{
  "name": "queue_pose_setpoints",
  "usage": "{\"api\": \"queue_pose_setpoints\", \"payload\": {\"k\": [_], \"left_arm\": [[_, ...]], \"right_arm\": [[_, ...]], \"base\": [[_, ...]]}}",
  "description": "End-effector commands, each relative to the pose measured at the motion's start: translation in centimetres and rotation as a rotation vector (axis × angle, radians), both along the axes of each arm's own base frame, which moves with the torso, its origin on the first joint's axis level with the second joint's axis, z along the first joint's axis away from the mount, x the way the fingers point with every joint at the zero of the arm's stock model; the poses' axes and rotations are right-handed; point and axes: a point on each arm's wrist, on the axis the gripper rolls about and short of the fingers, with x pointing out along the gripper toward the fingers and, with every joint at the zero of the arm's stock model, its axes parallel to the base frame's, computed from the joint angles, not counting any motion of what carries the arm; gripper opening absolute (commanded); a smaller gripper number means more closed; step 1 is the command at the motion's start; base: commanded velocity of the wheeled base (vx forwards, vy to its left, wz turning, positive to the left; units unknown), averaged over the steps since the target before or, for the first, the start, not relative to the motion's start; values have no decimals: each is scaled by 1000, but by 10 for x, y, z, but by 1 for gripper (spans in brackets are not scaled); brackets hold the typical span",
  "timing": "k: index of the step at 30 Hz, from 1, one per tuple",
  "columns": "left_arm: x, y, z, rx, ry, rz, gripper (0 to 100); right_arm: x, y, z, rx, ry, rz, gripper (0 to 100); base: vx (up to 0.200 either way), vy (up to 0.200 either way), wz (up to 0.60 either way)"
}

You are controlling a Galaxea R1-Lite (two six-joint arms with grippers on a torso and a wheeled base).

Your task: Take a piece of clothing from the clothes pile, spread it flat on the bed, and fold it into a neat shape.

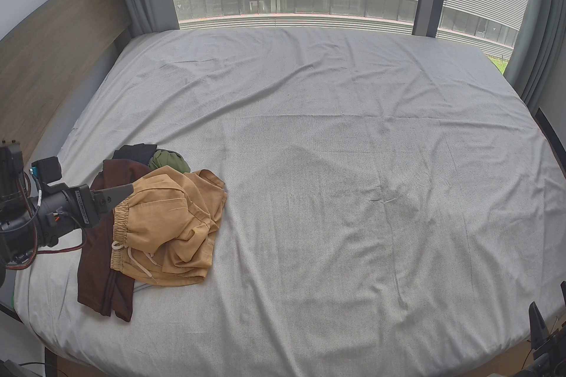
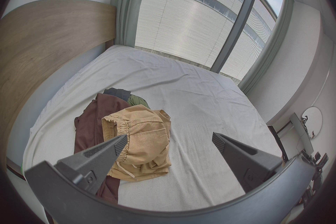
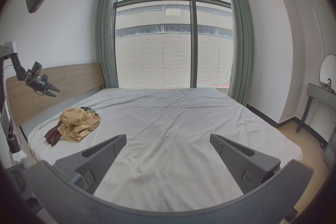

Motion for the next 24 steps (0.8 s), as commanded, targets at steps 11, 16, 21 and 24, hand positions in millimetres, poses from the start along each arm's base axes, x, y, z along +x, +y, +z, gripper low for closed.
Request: {"api": "queue_pose_setpoints", "payload": {"k": [11,16,21,24], "left_arm": [[37,11,-37,-4,93,42,100],[47,16,-44,-9,93,60,100],[54,16,-52,-6,105,65,100],[57,17,-58,-5,125,67,100]], "right_arm": [[0,0,-5,6,0,-1,100],[0,0,-5,4,0,-1,100],[0,0,-5,6,0,-1,100],[0,0,-5,6,0,-1,100]], "base": [[0,0,0],[0,0,0],[0,0,0],[0,0,0]]}}
